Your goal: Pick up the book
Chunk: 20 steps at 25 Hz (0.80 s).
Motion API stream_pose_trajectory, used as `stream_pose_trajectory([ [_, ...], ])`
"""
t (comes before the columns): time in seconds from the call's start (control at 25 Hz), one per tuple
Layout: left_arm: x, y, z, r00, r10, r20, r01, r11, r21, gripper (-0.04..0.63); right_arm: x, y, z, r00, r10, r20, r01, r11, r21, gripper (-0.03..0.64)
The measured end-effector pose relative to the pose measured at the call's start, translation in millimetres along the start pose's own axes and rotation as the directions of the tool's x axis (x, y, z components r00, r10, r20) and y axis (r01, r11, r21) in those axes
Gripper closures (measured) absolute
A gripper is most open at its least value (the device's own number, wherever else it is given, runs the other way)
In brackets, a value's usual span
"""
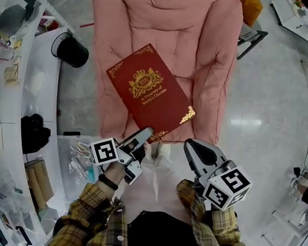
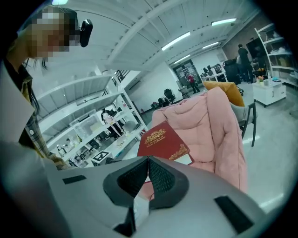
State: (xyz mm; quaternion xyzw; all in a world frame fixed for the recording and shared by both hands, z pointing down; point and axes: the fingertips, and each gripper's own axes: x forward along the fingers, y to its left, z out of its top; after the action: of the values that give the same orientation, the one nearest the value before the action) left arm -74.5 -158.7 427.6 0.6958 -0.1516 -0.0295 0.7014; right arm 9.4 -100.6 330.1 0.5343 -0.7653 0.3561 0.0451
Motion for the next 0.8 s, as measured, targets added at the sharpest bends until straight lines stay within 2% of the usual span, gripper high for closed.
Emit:
stream_pose_trajectory([
  [0.4,-31.1,-82.1,-18.3,0.996,-0.087,0.002,0.087,0.996,0.008,0.362,-30.0,12.7,0.4,1.0,-0.011,-0.017,0.01,0.999,-0.043,0.598],
  [0.6,-46.4,-112.6,-22.5,0.995,-0.099,0.018,0.097,0.993,0.06,0.362,-35.6,23.3,7.0,1.0,0.007,-0.003,-0.007,0.998,-0.069,0.598],
  [0.8,-61.1,-137.4,-24.3,0.989,-0.138,0.051,0.134,0.988,0.077,0.362,-40.4,31.6,9.3,1.0,0.017,0.011,-0.016,0.996,-0.088,0.598],
])
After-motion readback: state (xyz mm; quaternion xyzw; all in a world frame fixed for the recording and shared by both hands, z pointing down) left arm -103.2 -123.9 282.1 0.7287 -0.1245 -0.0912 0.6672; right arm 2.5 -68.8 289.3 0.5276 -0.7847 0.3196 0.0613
